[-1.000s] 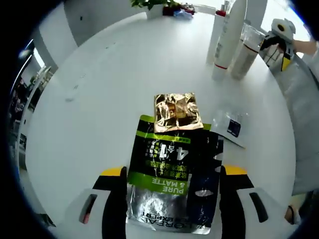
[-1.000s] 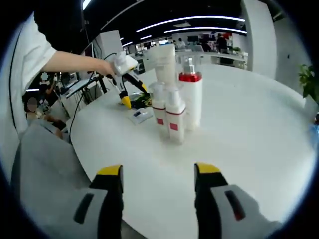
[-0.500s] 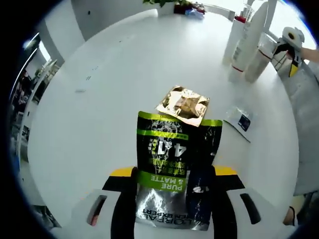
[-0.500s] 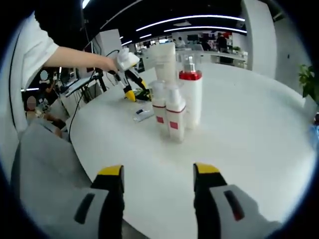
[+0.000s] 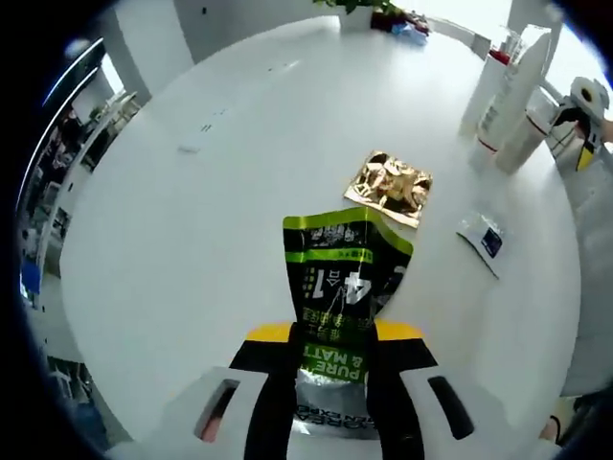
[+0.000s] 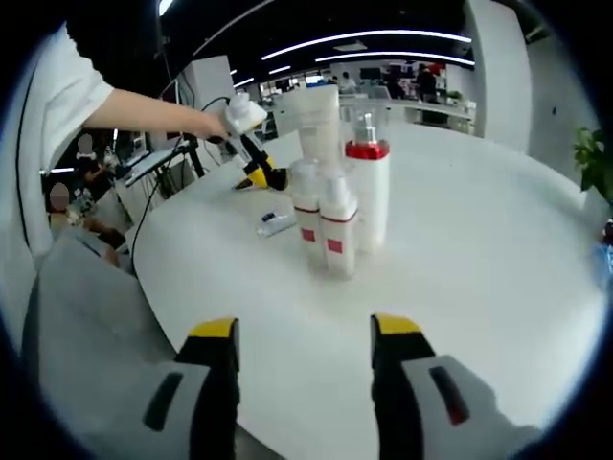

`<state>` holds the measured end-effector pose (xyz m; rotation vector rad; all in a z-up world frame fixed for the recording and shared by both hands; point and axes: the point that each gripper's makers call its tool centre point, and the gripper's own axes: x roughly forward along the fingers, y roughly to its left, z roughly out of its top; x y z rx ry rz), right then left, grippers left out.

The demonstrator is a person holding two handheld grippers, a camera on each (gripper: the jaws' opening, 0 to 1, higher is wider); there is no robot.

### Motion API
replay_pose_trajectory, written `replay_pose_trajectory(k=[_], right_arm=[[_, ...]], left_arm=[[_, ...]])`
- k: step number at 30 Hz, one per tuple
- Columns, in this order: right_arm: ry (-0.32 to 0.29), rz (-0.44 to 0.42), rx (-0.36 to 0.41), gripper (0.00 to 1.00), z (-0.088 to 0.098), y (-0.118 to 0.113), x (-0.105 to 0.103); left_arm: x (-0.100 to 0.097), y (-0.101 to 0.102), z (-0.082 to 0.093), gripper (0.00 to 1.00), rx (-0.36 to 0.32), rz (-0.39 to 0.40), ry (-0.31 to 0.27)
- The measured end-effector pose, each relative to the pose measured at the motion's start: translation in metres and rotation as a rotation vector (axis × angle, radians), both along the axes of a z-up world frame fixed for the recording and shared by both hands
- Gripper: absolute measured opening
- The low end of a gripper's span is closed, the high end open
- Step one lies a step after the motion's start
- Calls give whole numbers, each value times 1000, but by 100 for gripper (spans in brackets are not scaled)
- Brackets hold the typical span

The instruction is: Arrange the skincare products in the storage area until every visible bottle or jar stands upright without overlapping.

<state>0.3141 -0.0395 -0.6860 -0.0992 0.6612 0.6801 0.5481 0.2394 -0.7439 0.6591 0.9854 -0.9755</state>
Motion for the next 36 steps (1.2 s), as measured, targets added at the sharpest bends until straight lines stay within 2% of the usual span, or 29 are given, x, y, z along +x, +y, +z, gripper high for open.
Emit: replay_pose_trajectory(k=[6, 9, 16, 20, 23, 27, 32, 36], right_arm=[[-3, 13, 41, 54, 8, 11, -1], [-3, 28, 71, 53, 13, 21, -2], [-16, 77, 208, 45, 37, 62, -2], [-10, 108, 288, 45, 51, 86, 0], [-3, 121, 345, 45, 60, 101, 4], [51, 88, 455, 44, 69, 119, 13], [62, 59, 500, 39, 75, 127, 22], [100, 70, 530, 32, 77, 135, 20]], left_arm=[[-19, -3, 12, 23, -21, -32, -20], [-35, -9, 23, 23, -29, -71, -30], [-82, -37, 52, 22, -67, -208, -63], [-110, -58, 68, 22, -85, -311, -92], [-128, -70, 79, 21, -95, -344, -109], [-151, -88, 93, 21, -130, -389, -132], [-178, -109, 109, 21, -169, -435, -159], [-193, -120, 114, 20, -197, -452, -168]])
